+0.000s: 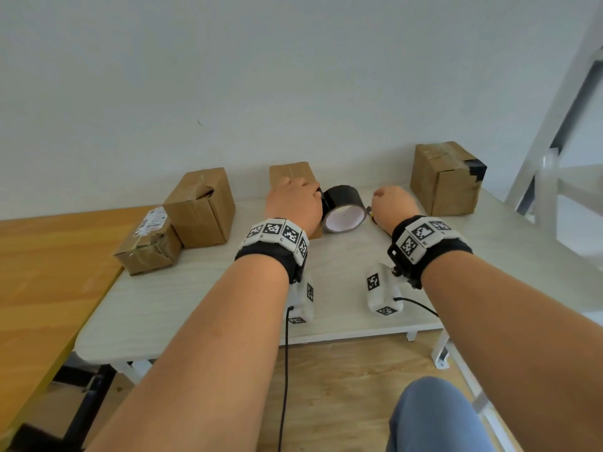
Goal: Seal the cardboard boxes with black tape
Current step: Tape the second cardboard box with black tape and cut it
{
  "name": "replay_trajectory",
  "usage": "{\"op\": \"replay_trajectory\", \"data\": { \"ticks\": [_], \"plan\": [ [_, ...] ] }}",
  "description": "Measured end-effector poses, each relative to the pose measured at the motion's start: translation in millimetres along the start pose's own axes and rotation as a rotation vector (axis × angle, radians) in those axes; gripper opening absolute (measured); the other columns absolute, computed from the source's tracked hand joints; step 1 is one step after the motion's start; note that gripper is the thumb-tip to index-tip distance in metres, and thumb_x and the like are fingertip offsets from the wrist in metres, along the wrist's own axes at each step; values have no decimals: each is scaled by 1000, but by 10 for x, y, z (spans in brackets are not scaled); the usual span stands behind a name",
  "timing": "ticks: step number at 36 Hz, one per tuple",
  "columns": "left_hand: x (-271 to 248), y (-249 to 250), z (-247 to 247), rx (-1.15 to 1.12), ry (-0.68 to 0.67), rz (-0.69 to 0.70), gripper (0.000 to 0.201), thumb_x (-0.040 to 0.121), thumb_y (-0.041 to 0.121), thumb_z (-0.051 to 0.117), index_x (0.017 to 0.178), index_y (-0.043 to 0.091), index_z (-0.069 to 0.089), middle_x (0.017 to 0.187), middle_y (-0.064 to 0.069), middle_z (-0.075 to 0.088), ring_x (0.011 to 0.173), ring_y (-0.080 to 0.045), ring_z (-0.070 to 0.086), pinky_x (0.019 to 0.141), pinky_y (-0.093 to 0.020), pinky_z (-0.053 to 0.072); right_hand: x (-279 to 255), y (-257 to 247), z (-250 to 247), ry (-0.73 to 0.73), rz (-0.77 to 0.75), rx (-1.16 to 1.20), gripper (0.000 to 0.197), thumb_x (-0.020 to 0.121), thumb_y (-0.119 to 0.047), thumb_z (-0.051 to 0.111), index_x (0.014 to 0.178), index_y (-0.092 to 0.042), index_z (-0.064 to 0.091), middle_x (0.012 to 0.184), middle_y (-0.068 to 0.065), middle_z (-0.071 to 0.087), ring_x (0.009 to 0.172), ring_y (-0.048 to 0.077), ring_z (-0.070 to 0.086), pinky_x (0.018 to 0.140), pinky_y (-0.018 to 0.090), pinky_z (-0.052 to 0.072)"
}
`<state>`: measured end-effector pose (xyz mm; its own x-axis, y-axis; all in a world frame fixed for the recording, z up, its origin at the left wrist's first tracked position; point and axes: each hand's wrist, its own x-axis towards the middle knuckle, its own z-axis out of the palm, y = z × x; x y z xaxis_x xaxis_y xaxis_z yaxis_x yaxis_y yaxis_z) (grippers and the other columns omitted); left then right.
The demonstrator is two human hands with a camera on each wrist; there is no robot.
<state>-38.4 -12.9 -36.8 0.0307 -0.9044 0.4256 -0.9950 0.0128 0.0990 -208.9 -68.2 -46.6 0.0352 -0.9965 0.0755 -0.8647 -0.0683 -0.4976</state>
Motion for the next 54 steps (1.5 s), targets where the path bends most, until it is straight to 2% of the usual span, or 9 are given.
{"op": "replay_trajectory", "data": {
  "ticks": [8, 13, 19, 24, 31, 36, 43, 49, 54],
  "plan": [
    [-13, 50, 24, 8, 11, -27, 42, 101, 26, 26, 136, 24, 48, 141, 7, 47, 126, -22, 38, 96, -36, 33, 63, 220, 64, -175, 136, -237, 25, 93, -29, 50, 90, -4, 57, 66, 6, 45, 79, 29, 51, 69, 31, 40],
    [7, 28, -7, -14, -20, -35, 43, 101, 26, 24, 138, 24, 47, 143, 7, 46, 128, -22, 36, 97, -35, 33, 46, 200, 54, -213, 176, -286, 15, 85, -20, 62, 84, -7, 53, 68, 7, 50, 78, 27, 55, 67, 32, 44],
    [37, -30, -20, -56, -36, -39, 42, 101, 23, 24, 134, 22, 49, 137, 5, 53, 124, -22, 39, 93, -34, 36, -37, 169, 8, -176, 164, -181, 24, 95, -26, 48, 82, -6, 52, 67, 7, 47, 75, 27, 52, 69, 31, 42],
    [91, -52, -26, -65, -16, -57, 37, 100, 16, 27, 122, 18, 56, 121, 0, 61, 115, -24, 42, 80, -30, 35, -90, 49, -74, -84, 109, 50, 25, 94, -18, 39, 95, -3, 59, 74, 9, 54, 65, 24, 51, 50, 26, 32],
    [158, -5, -48, 9, -39, -90, 32, 97, 13, 30, 110, 16, 59, 115, -2, 59, 111, -25, 42, 74, -31, 31, -160, -221, -192, 17, -24, 419, 25, 93, -22, 36, 99, -6, 55, 84, 11, 57, 79, 33, 62, 69, 40, 54],
    [151, 2, -49, 59, -56, -81, 29, 98, 14, 32, 112, 16, 57, 118, -3, 56, 113, -27, 41, 77, -33, 32, -270, -358, -204, -128, -109, 494, 29, 92, -10, 38, 119, -11, 51, 84, 13, 62, 57, 25, 64, 50, 32, 54],
    [121, -9, -81, 64, -97, -58, 31, 96, 14, 34, 119, 22, 53, 128, 1, 52, 118, -28, 38, 89, -35, 34, -408, -461, -176, -222, -134, 459, 31, 94, -9, 38, 121, -9, 53, 88, 19, 67, 68, 37, 71, 67, 51, 59],
    [117, -12, -97, 66, -113, -49, 30, 95, 15, 32, 115, 21, 54, 127, 1, 53, 118, -28, 38, 90, -36, 35, -460, -531, -221, -279, -142, 350, 28, 96, -10, 37, 118, -8, 55, 93, 19, 69, 68, 33, 72, 40, 25, 48],
    [105, -26, -112, 73, -123, -32, 33, 96, 15, 32, 122, 21, 52, 134, 2, 49, 120, -28, 36, 92, -36, 35, -407, -581, -196, -292, -130, 323, 25, 96, -8, 38, 111, -3, 57, 92, 24, 68, 67, 36, 72, 45, 31, 51]
  ]
}}
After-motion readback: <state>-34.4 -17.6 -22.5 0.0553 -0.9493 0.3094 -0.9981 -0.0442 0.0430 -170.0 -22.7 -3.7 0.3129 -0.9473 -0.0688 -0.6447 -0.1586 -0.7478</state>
